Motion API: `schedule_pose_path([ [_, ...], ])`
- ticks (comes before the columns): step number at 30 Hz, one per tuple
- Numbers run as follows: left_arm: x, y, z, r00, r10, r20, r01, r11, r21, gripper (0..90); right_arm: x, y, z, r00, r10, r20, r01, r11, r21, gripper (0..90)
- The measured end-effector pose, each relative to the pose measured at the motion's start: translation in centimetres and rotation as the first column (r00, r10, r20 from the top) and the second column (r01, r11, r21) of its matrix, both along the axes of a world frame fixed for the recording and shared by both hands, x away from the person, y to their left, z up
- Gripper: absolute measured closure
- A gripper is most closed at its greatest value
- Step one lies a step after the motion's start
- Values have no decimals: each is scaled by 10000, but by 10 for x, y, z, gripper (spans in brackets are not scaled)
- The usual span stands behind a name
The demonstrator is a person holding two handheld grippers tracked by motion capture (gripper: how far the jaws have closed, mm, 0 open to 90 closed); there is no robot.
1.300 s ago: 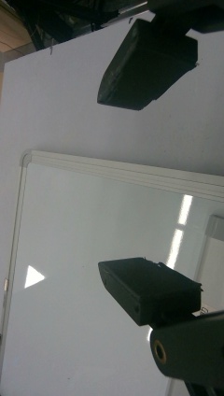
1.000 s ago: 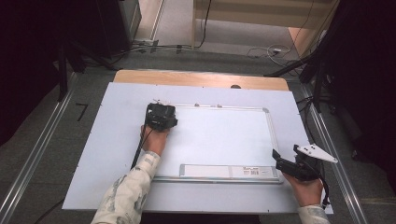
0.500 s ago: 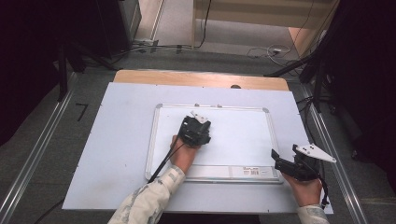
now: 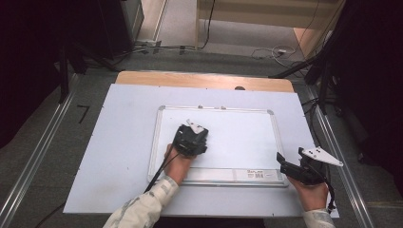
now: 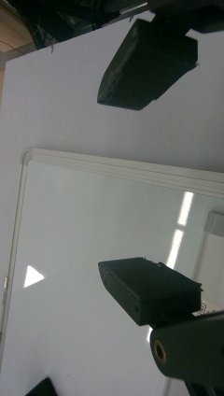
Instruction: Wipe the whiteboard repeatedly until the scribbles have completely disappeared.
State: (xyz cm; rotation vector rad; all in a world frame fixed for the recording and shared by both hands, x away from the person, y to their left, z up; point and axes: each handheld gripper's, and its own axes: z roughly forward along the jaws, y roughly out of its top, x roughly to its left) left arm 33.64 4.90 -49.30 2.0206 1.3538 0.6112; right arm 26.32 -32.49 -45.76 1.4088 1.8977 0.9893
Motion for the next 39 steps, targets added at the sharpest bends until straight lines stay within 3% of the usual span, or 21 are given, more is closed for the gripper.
schedule_pose_path([
  [3,15,33,0,9935,1138,-55,-1138,9935,-90,408,0,1,0,10000,-14,-4,14,10000,-7,157],
  [6,30,52,1,9783,2069,-146,-2071,9782,-179,408,1,2,0,10000,33,-16,-33,10000,-56,157],
  [12,46,60,2,9384,3449,-226,-3453,9384,-159,408,1,1,0,10000,-25,-41,25,10000,-48,158],
  [14,47,58,2,9338,3568,-266,-3571,9340,-111,408,2,1,-1,10000,-21,-64,21,10000,-34,159],
  [19,54,53,3,9448,3259,-323,-3263,9453,-61,408,3,3,0,10000,51,-37,-51,10000,-51,159],
  [24,66,43,5,9474,3167,-452,-3176,9481,-140,408,5,8,0,9998,184,-36,-184,9998,-96,161],
  [29,55,33,4,9714,2328,-468,-2335,9723,-97,408,8,7,-1,9998,175,-85,-175,9998,-66,162],
  [31,54,44,4,9670,2505,-466,-2513,9678,-125,408,7,6,-1,9998,193,-66,-194,9998,-74,163],
  [33,54,63,4,9522,3009,-522,-3023,9530,-220,408,5,5,0,9999,162,-53,-162,9999,-59,163],
  [34,54,67,5,9571,2840,-575,-2862,9575,-357,409,4,4,0,9999,150,-19,-150,9999,-61,163],
  [35,52,62,5,9545,2926,-577,-2935,9559,-68,409,4,4,0,9999,118,-37,-118,9999,-19,163],
  [36,51,59,5,9538,2939,-630,-2954,9553,-153,408,4,3,-1,9999,116,-37,-116,9999,-49,164],
  [39,45,36,4,9719,2287,-548,-2299,9731,-160,408,5,5,0,10000,84,-25,-84,9999,-56,164],
])
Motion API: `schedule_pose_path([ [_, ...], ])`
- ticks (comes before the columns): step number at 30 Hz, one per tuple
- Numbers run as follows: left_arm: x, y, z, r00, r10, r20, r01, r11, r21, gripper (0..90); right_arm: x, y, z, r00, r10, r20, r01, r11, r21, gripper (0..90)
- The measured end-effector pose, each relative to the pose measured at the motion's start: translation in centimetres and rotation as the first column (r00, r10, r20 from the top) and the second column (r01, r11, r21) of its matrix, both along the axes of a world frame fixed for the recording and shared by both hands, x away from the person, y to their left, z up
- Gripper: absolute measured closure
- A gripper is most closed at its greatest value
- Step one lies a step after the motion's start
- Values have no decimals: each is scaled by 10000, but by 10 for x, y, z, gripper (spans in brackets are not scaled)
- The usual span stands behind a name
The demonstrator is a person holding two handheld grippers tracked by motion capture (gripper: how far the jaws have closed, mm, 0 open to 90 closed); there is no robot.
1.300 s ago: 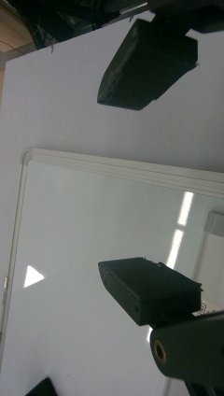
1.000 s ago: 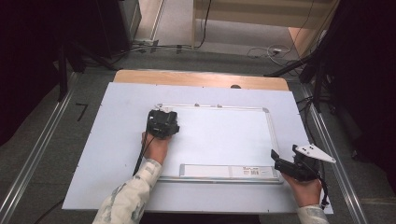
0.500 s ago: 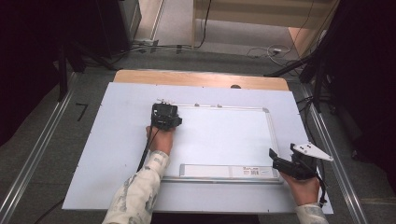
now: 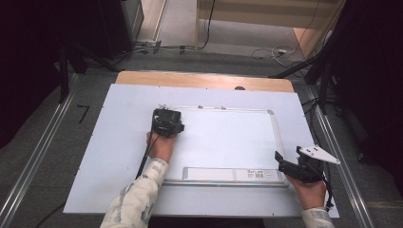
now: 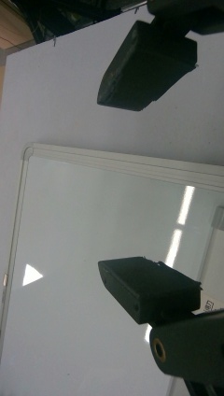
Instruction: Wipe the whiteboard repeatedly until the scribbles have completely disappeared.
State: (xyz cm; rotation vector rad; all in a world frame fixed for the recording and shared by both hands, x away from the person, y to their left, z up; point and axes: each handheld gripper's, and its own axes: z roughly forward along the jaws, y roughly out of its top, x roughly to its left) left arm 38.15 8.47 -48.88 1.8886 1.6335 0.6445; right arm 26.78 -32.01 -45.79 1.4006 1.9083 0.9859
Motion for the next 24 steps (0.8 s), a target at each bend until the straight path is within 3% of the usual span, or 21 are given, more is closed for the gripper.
schedule_pose_path([
  [3,5,-3,0,9999,-77,78,77,10000,-11,407,0,3,0,10000,74,-19,-74,10000,-65,164],
  [6,13,13,0,9982,595,97,-594,9982,-47,406,-2,2,1,10000,82,12,-82,10000,3,164],
  [8,13,13,0,9977,676,84,-676,9977,-24,407,-2,1,1,10000,65,21,-65,10000,22,164],
  [12,5,1,0,9999,-98,102,97,9999,98,407,0,0,0,10000,47,-25,-47,10000,12,164],
  [18,8,10,-1,9999,87,90,-87,10000,-15,407,-2,1,1,10000,56,32,-56,10000,-3,164],
  [24,-7,8,-1,9982,-594,66,594,9982,18,407,0,1,0,10000,66,-7,-66,10000,-29,164],
])
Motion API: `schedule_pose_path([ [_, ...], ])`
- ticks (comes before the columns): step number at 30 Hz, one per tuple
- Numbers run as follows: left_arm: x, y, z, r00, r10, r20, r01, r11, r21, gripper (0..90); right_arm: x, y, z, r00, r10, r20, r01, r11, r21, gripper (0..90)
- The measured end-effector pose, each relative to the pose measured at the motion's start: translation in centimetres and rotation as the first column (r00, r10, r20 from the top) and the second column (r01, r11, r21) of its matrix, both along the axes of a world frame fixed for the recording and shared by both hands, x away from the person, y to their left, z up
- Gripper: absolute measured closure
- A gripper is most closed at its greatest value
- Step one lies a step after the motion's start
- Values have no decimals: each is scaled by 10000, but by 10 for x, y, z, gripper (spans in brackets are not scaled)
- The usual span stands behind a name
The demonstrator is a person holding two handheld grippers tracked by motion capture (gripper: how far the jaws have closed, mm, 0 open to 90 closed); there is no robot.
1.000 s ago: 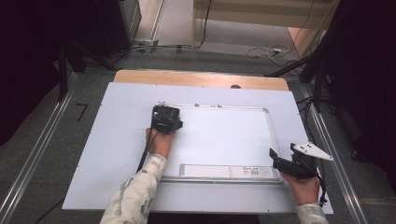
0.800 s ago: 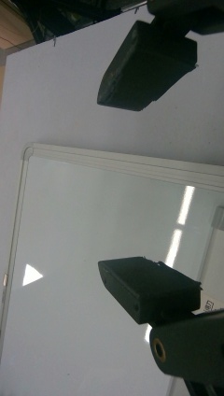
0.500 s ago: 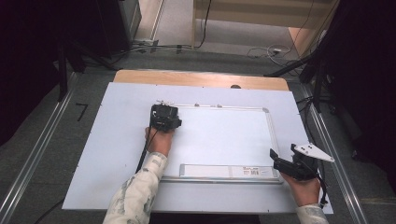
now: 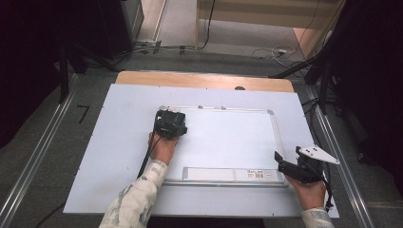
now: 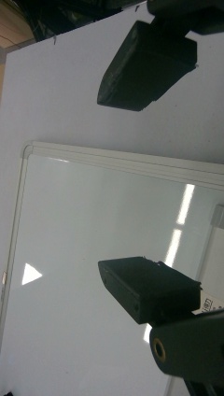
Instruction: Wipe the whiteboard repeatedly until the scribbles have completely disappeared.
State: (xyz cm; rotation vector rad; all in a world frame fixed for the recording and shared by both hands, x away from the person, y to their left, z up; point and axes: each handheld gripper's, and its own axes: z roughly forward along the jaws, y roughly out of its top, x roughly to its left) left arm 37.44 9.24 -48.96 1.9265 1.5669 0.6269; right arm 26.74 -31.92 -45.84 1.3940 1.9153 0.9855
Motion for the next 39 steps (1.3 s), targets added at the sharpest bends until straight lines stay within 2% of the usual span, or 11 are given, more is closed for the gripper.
schedule_pose_path([
  [8,-32,1,-2,9976,-693,55,693,9976,32,407,-1,2,1,10000,-15,-9,15,10000,-23,164],
  [17,-72,9,-4,9943,-1060,144,1060,9944,-20,406,-2,2,0,10000,-13,-17,13,10000,-62,164],
  [20,-78,12,-5,9950,-972,213,974,9952,-90,406,-1,2,0,10000,5,-16,-5,10000,-66,164],
  [23,-73,14,-5,9979,-611,219,613,9981,-91,406,-1,2,0,10000,8,-6,-8,10000,-66,164],
  [27,-51,16,-2,9998,195,39,-194,9998,-41,406,-1,3,0,10000,18,-22,-18,10000,-50,164],
  [33,-17,15,1,9937,1111,-165,-1111,9938,0,405,0,4,0,10000,26,-21,-26,10000,-76,165],
  [39,11,12,3,9875,1539,-332,-1541,9881,-15,406,0,3,0,10000,25,-15,-25,10000,-59,164],
])
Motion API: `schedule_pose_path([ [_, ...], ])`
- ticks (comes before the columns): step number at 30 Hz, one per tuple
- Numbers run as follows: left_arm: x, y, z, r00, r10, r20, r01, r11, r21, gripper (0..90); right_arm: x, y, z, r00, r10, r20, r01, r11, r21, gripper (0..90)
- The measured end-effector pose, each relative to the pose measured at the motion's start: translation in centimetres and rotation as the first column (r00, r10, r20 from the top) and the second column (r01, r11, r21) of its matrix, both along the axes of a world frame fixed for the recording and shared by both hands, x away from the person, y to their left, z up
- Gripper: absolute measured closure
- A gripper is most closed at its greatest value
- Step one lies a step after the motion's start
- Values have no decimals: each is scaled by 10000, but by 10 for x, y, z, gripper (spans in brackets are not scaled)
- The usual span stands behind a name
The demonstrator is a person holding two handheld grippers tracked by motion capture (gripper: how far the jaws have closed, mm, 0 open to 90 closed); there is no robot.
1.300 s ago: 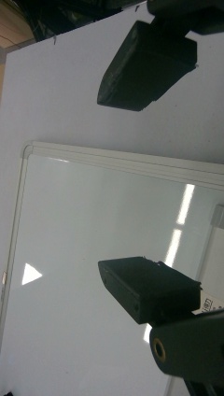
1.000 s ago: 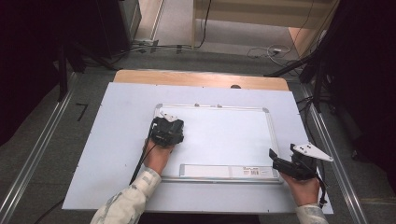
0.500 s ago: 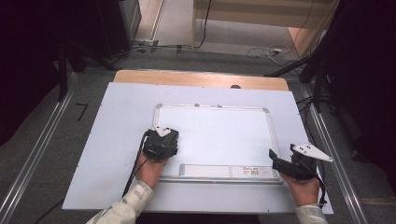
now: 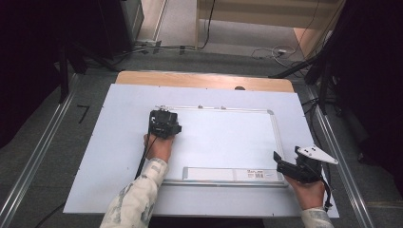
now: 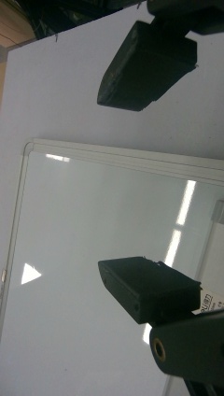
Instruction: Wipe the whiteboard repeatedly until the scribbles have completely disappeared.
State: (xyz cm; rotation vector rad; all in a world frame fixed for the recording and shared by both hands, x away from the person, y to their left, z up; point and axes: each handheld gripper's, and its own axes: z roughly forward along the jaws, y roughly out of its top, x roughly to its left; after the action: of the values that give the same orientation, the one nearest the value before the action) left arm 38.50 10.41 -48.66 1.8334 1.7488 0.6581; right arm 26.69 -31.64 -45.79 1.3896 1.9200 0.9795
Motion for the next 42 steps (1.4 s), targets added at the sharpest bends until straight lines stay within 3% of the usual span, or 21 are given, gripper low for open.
schedule_pose_path([
  [4,10,-7,0,10000,-35,48,35,10000,26,405,1,-1,0,10000,11,11,-11,10000,-1,165],
  [9,11,-7,0,10000,12,67,-12,10000,7,405,1,-1,-1,10000,9,-11,-9,10000,35,166],
  [16,-12,-9,-2,9996,-216,170,216,9998,45,404,0,-2,-1,10000,-27,-29,27,10000,46,166],
  [28,16,-1,-1,9997,104,230,-104,9999,-12,403,-1,-5,-1,9999,-97,-55,98,9999,123,166],
  [37,10,0,1,10000,36,84,-36,10000,46,406,0,-4,0,10000,-48,-20,49,9999,111,166],
  [42,-3,-1,20,9963,-241,824,243,9997,-7,405,-1,-4,0,10000,-41,-21,41,9999,114,166],
])
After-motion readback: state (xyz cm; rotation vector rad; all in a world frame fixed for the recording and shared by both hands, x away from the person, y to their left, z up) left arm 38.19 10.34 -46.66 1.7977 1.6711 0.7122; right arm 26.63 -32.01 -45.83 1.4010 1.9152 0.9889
